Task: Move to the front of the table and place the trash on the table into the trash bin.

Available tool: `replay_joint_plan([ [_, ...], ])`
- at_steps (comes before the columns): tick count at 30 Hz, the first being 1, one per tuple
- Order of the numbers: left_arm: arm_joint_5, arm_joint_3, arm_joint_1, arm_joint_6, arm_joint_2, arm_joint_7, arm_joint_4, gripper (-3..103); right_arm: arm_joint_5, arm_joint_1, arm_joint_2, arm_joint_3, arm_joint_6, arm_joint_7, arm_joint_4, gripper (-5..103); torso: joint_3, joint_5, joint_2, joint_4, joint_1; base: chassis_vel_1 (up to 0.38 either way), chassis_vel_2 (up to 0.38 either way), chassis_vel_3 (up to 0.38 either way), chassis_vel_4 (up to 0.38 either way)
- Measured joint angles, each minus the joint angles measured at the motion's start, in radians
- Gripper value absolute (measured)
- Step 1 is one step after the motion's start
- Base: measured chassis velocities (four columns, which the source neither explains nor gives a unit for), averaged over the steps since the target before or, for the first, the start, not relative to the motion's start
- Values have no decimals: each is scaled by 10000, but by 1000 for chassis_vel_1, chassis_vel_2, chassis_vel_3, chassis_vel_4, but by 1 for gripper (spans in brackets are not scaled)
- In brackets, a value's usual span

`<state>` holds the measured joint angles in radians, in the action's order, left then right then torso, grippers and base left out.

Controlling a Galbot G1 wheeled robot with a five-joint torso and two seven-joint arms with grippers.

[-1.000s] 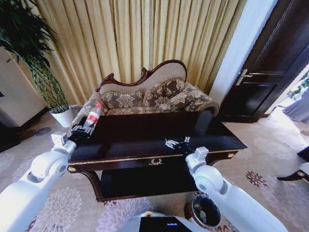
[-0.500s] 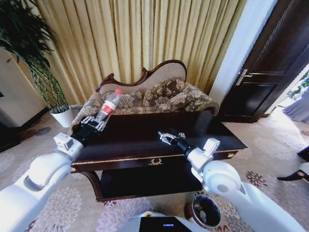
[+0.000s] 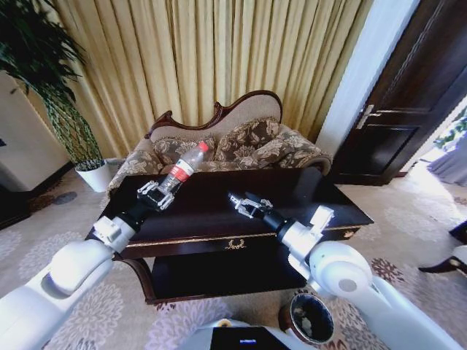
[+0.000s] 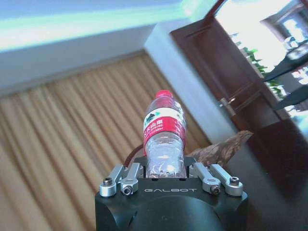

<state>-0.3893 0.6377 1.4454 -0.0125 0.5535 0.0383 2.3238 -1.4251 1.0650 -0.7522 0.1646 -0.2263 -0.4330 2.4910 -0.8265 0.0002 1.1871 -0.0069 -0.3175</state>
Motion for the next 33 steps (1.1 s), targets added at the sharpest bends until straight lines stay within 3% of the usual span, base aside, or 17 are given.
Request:
replay_joint_plan([
  [6,483,-177,104,-480,-214,179,-1,36,-9,-66,-36,-46,-20,139,-35,100,0,0,0,2,0,0,0,0,0],
  [10,1419,-849,-151,-976,-415,258,-192,36,-22,-73,41,-22,-29,215,14,100,0,0,0,-1,0,0,0,0,0],
  [15,1983,-1367,-347,-1147,-551,351,-115,36,-64,-75,81,-4,-39,232,93,100,0,0,0,0,-1,0,0,0,0],
  [33,2648,-2010,-539,-1490,-1021,687,190,36,-93,-37,163,-68,-105,325,99,100,0,1,0,0,-1,0,0,0,0],
])
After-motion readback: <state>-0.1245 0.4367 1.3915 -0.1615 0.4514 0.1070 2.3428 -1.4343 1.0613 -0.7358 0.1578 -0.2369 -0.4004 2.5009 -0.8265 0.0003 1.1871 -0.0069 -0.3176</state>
